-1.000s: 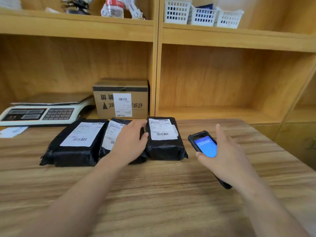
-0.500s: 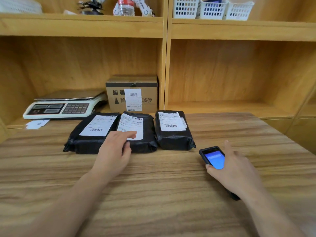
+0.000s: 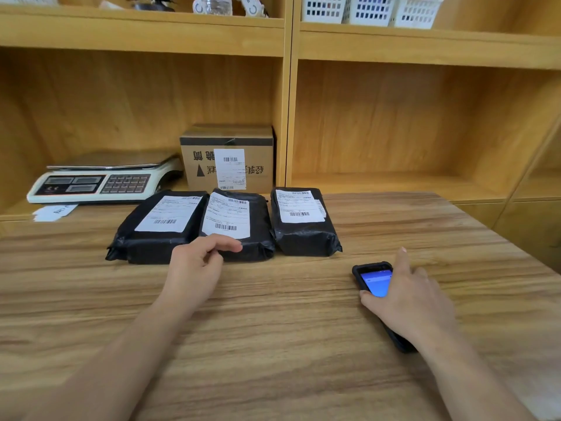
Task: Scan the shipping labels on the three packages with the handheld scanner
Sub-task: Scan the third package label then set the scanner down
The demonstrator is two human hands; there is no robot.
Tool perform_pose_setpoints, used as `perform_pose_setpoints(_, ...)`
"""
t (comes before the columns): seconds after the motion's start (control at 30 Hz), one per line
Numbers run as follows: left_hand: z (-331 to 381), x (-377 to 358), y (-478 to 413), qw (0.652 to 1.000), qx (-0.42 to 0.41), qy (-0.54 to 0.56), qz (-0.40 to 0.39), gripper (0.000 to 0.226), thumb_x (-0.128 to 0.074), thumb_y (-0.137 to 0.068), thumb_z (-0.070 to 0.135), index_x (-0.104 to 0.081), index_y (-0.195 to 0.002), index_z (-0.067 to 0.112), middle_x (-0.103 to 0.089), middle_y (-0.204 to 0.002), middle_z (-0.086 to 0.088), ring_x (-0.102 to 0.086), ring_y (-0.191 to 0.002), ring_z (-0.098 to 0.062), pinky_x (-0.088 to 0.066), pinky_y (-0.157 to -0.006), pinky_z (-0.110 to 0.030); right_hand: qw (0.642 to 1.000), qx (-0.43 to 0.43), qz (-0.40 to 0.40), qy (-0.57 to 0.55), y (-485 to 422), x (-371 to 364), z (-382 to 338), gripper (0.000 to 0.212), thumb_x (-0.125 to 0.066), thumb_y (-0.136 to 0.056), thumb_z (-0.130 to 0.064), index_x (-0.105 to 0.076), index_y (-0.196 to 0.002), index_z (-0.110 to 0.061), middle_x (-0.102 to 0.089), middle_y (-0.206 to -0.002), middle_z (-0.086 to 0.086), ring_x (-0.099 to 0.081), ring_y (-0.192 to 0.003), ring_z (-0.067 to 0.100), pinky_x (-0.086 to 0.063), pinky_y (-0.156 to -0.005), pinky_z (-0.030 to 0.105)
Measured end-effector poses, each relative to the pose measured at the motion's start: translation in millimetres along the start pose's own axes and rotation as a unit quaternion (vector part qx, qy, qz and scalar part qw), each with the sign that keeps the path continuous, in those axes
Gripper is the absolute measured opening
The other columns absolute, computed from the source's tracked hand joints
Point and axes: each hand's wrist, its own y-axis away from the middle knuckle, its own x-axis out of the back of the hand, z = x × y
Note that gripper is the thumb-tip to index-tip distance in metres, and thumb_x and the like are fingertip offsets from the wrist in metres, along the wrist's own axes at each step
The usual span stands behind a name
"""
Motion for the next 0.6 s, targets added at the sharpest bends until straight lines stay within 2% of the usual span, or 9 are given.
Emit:
perform_pose_setpoints(0.1, -3.5, 0.4, -1.8, 0.999, 0.036, 0.033, 0.0, 0.057, -0.042, -0.086, -0.018, -0.079, -0.092, 0.024, -0.082, -0.092, 0.013, -0.073, -0.099, -0.003, -0.057, -0.082, -0.026, 1.0, -0.001, 0.001, 0.008, 0.6, -2.2, -0.4, 0.116, -0.058, -0.068, -0.071, -0.007, -0.157, -0.018, -0.054, -0.115, 0.009, -0.052, -0.107, 0.03, -0.039, -0.069, 0.038)
perform_pose_setpoints(0.3, -4.4, -2.5, -2.4, 0.994, 0.08, 0.079, -0.001, 0.057, -0.037, -0.081, -0.022, -0.078, -0.09, 0.017, -0.082, -0.086, 0.006, -0.075, -0.09, -0.007, -0.058, -0.07, -0.02, 1.0, -0.004, 0.001, 0.02, -0.3, -1.0, 1.9, 0.112, -0.055, -0.072, -0.072, -0.007, -0.158, -0.019, -0.055, -0.12, 0.01, -0.051, -0.11, 0.03, -0.041, -0.071, 0.037)
perform_pose_setpoints(0.43, -5.5, -6.0, -3.0, 0.991, 0.092, 0.093, -0.013, 0.058, -0.037, -0.082, -0.023, -0.077, -0.092, 0.018, -0.082, -0.082, 0.003, -0.073, -0.075, -0.009, -0.056, -0.063, -0.017, 0.999, -0.004, -0.004, 0.047, -1.7, -1.1, -0.5, 0.108, -0.05, -0.073, -0.076, -0.007, -0.157, -0.025, -0.051, -0.128, 0.011, -0.048, -0.116, 0.031, -0.047, -0.083, 0.041)
perform_pose_setpoints(0.6, -11.3, -10.1, -3.3, 0.988, 0.106, 0.106, -0.028, 0.056, -0.039, -0.084, -0.022, -0.076, -0.093, 0.019, -0.08, -0.079, -0.004, -0.068, -0.064, -0.011, -0.055, -0.06, -0.02, 0.998, 0.043, 0.022, 0.035, -7.0, 20.1, -14.7, 0.104, -0.046, -0.079, -0.078, -0.003, -0.158, -0.028, -0.029, -0.155, 0.015, -0.03, -0.138, 0.034, -0.038, -0.1, 0.048)
